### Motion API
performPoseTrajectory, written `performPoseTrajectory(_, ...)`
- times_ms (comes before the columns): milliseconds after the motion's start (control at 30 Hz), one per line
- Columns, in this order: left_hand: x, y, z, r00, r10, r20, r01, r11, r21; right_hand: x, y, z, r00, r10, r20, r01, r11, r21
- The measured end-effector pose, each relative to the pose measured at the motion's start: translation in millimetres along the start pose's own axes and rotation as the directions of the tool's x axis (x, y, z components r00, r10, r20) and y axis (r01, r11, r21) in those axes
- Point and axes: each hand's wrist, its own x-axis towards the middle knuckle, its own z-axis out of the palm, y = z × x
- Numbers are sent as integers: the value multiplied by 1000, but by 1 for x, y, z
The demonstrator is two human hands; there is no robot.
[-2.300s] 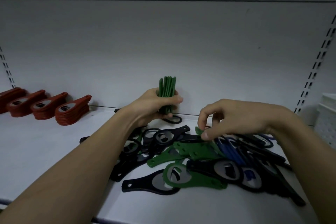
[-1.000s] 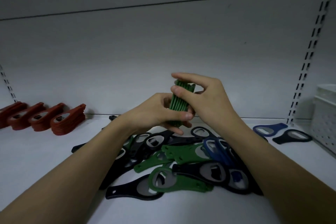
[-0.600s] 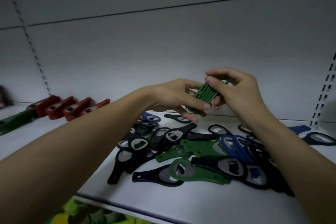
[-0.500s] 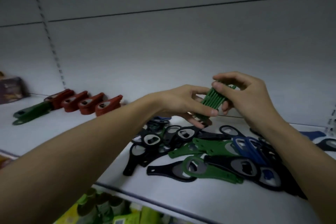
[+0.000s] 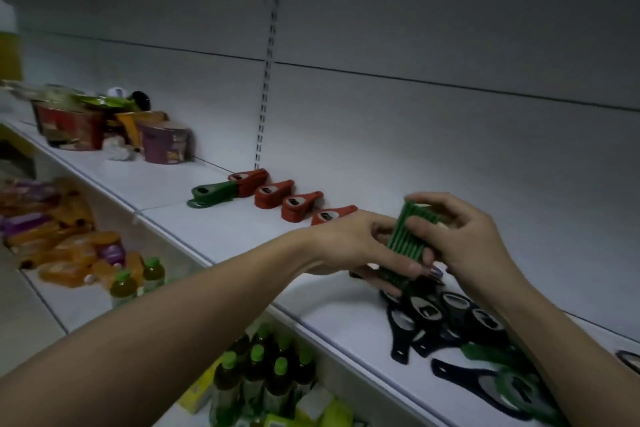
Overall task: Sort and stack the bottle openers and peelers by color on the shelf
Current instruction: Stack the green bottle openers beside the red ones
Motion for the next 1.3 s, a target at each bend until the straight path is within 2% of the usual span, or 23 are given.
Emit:
performPoseTrajectory(100,-32,-5,-45,991,-2,-135,4,1000,16,22,-5,55,998,36,51,-43,986,159)
performPoseTrajectory(167,-51,-9,-80,966,-34,-255,57,995,86,38,0,90,990,136,33,-140,962,236)
performPoseTrajectory(200,-59,-13,-98,944,-62,-323,109,985,131,44,7,106,980,195,20,-195,957,214)
performPoseTrajectory(267,-72,-19,-131,876,-122,-467,258,936,239,50,31,133,971,239,23,-239,971,23)
performPoseTrajectory(333,-79,-23,-157,781,-166,-602,424,849,315,47,59,152,960,211,186,-142,934,-328)
performPoseTrajectory(400,-78,-27,-176,708,-196,-678,548,758,354,41,76,162,928,211,307,47,751,-658)
performPoseTrajectory(433,-74,-29,-183,682,-211,-701,598,713,367,40,78,164,928,203,314,92,690,-718)
performPoseTrajectory(600,-44,-35,-197,604,-196,-772,748,474,465,38,75,160,950,169,261,45,756,-654)
performPoseTrajectory(733,-19,-40,-207,554,-346,-758,800,473,369,40,77,161,952,151,264,67,744,-665)
performPoseTrajectory(967,-1,-45,-228,504,-459,-732,844,443,303,41,78,160,952,144,272,78,743,-665)
performPoseTrajectory(1167,-9,-44,-216,531,-375,-760,819,457,347,39,72,159,950,161,268,64,739,-671)
performPoseTrajectory(1233,-9,-33,-202,575,-215,-789,803,329,496,37,71,158,944,175,279,65,732,-678)
performPoseTrajectory(1267,-7,-26,-192,614,-79,-785,772,263,578,37,71,157,938,192,290,44,761,-647)
performPoseTrajectory(1300,-3,-20,-181,644,62,-762,730,248,637,37,69,154,930,216,296,-4,813,-582)
